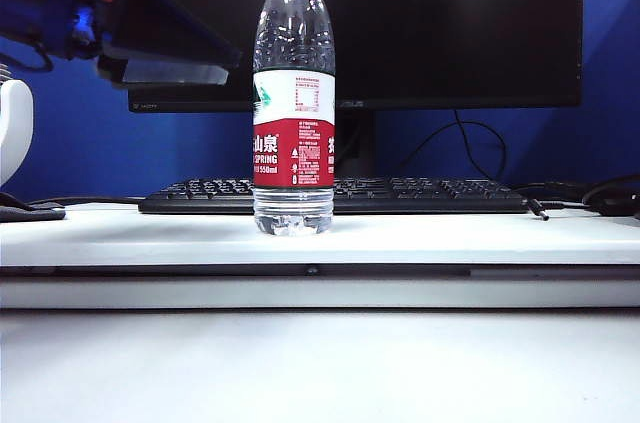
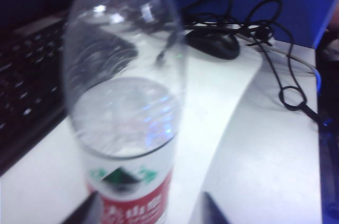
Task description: Unscrew the cap from the plastic bottle on the table.
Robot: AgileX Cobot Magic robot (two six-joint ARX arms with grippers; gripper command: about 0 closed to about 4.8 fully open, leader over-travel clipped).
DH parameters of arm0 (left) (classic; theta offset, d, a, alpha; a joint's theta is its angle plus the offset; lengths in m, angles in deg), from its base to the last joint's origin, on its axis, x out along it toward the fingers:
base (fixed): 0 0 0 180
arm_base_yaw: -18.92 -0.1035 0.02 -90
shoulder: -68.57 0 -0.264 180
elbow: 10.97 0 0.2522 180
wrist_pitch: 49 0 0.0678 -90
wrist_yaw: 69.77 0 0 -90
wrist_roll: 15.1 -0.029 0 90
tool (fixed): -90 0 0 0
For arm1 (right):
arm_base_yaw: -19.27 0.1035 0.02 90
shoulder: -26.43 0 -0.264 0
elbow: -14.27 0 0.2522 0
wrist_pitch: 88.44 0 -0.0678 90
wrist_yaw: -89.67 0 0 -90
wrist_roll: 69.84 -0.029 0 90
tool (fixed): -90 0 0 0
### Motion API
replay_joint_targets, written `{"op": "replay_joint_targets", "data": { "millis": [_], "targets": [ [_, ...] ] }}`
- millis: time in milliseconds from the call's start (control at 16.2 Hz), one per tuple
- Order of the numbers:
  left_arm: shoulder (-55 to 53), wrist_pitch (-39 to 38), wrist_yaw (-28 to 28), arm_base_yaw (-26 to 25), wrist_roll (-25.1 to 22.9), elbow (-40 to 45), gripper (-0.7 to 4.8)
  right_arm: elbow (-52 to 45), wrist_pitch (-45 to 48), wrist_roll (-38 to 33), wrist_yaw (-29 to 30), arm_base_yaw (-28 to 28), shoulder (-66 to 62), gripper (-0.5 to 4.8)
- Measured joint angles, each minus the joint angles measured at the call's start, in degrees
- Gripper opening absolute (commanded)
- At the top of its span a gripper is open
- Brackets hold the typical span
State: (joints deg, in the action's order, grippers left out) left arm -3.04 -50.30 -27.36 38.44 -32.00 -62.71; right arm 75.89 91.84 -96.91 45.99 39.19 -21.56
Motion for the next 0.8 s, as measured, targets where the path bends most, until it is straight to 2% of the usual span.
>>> {"op": "replay_joint_targets", "data": {
  "millis": [185, 309, 432, 617, 802],
  "targets": [
    [-1.8, 3.5, 0.1, 0.3, -2.7, 0.0, 4.23, 0.0, -3.2, 0.1, 0.0, 0.1, 0.0, 2.78],
    [-4.7, 5.6, 0.5, 0.3, -3.9, 0.0, 4.68, 0.0, -3.5, 0.1, 0.2, 0.1, 0.0, 2.79],
    [-6.6, 6.4, 0.5, 0.3, -4.0, 0.0, 4.68, 0.0, -3.7, 0.1, 0.2, 0.1, 0.2, 2.79],
    [-10.9, 10.4, 0.2, 0.4, -1.5, 0.0, 4.68, 0.0, -4.1, 0.1, 0.2, 0.1, 0.6, 2.79],
    [-15.5, 21.4, -2.7, 2.0, 2.6, 0.0, 4.67, 0.0, -5.8, 0.1, 0.2, 0.1, 0.7, 2.79]
  ]
}}
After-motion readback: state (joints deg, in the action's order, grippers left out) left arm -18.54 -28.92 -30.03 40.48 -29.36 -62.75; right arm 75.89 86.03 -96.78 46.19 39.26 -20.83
